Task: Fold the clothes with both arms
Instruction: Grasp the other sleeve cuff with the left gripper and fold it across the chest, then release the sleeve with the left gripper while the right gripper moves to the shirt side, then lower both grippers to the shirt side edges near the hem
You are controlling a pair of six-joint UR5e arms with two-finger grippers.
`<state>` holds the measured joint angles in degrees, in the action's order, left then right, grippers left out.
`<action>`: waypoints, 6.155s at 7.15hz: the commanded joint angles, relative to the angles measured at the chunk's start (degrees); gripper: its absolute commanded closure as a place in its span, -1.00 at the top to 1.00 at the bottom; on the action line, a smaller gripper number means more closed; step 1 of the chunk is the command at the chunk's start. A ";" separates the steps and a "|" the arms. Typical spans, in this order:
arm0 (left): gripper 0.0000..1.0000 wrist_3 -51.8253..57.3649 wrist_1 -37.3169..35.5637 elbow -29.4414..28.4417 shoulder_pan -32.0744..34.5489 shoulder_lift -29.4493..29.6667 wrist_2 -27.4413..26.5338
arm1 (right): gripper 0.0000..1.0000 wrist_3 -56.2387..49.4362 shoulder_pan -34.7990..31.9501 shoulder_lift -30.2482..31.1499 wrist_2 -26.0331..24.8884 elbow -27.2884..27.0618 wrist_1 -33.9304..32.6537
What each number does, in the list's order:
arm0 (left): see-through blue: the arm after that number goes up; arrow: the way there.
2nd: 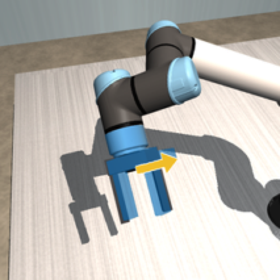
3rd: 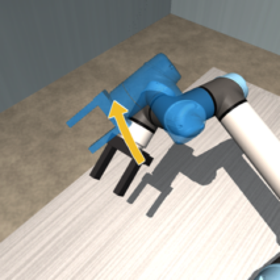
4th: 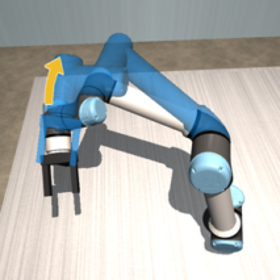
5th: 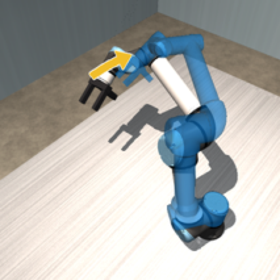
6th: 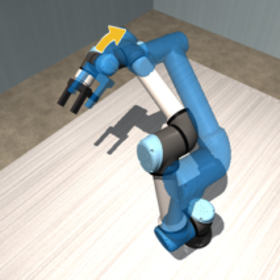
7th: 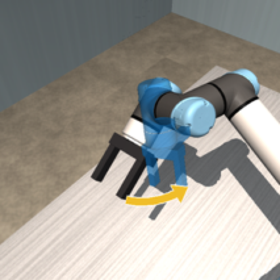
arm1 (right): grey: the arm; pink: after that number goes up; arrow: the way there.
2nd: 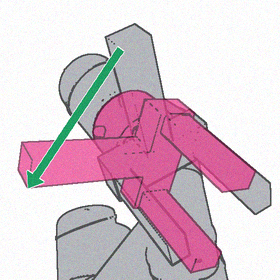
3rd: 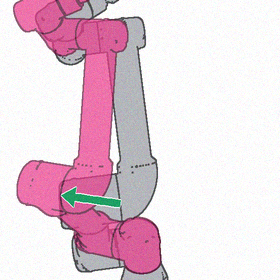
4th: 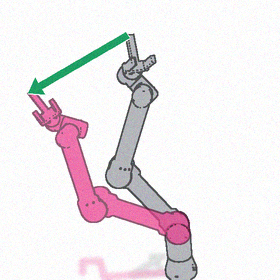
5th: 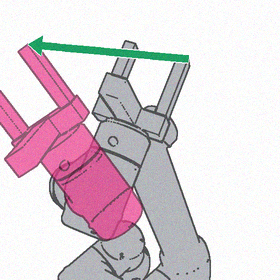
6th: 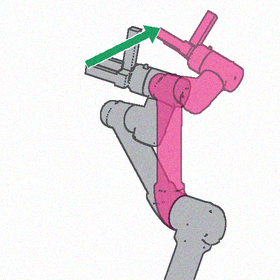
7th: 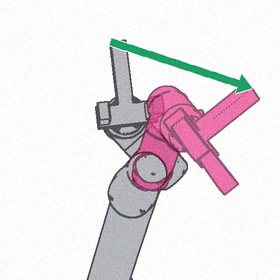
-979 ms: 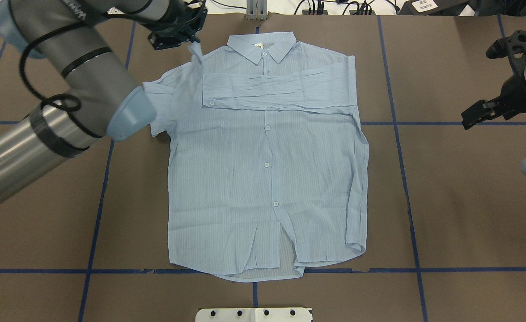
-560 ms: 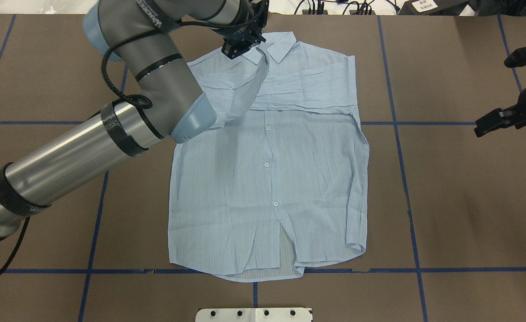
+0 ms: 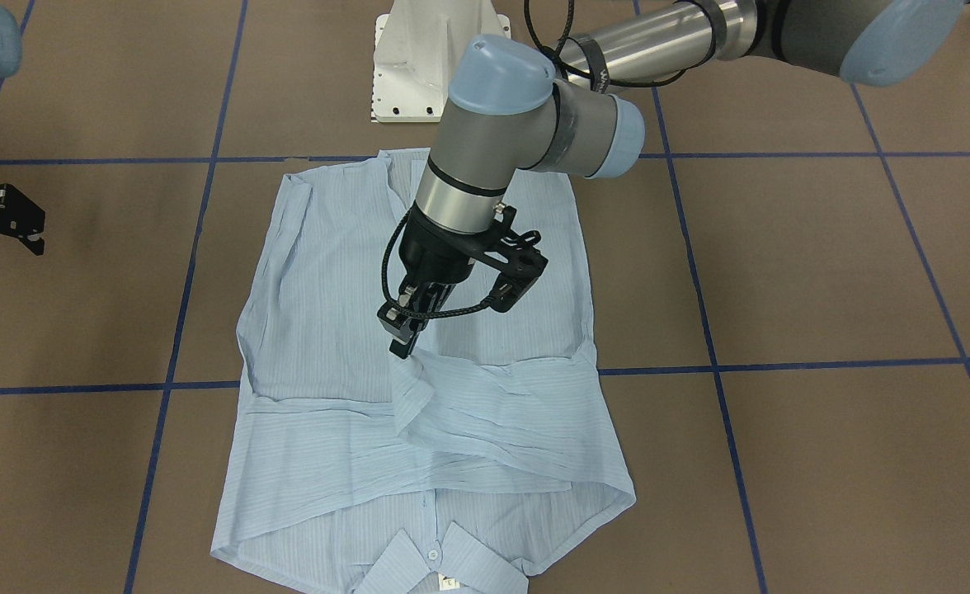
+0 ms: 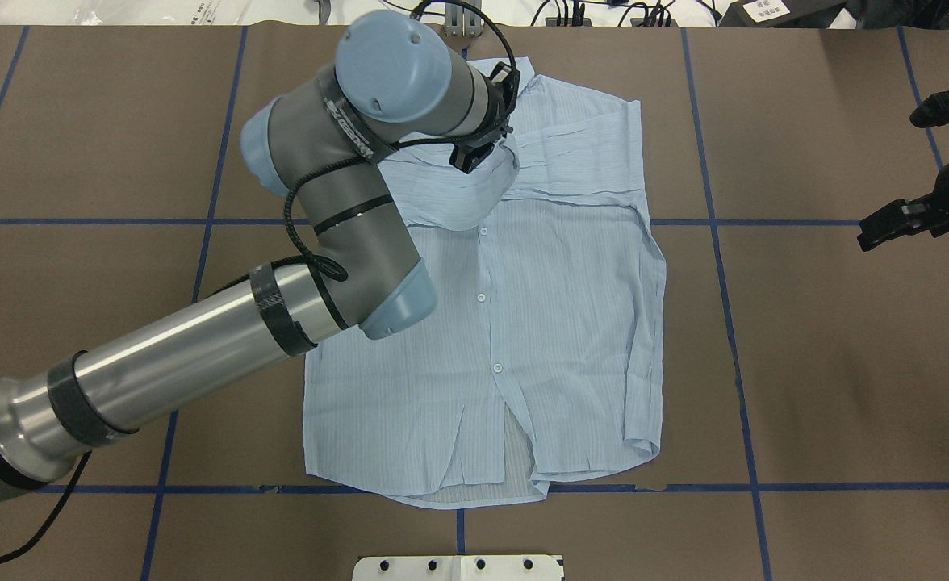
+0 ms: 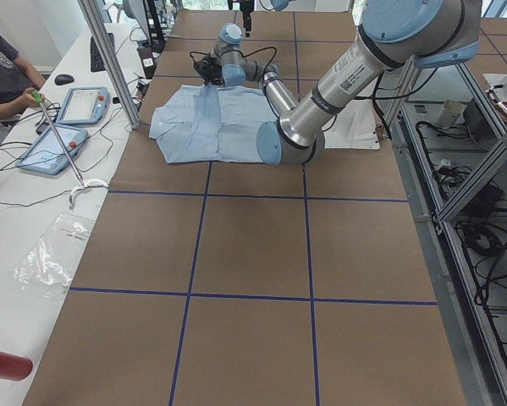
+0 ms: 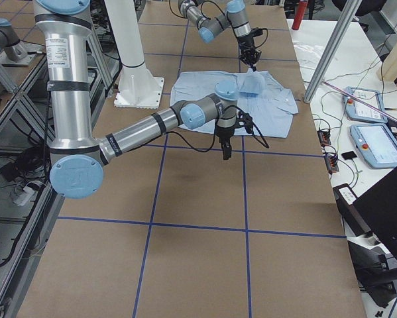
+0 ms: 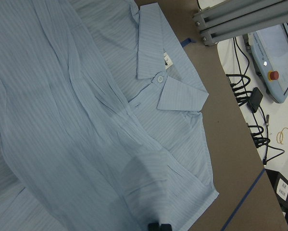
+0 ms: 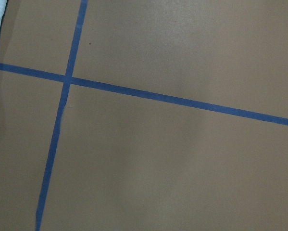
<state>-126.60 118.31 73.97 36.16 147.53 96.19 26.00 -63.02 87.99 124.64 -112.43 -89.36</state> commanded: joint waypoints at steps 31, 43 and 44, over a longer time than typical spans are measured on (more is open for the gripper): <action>0.95 32.03 -20.83 45.65 -9.44 -30.81 -2.06 | -0.28 50.73 45.09 -4.23 -25.14 -1.13 16.15; 0.92 27.82 -23.80 46.89 -19.08 -38.63 -1.97 | -1.00 52.04 42.99 -3.18 -25.93 -7.72 14.57; 0.88 27.73 -26.43 46.54 -21.20 -38.63 -1.97 | -1.00 52.31 42.64 -3.18 -25.76 -8.16 14.57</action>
<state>-98.45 94.62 120.78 17.70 109.37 94.25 77.72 -20.04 84.73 98.78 -120.17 -74.83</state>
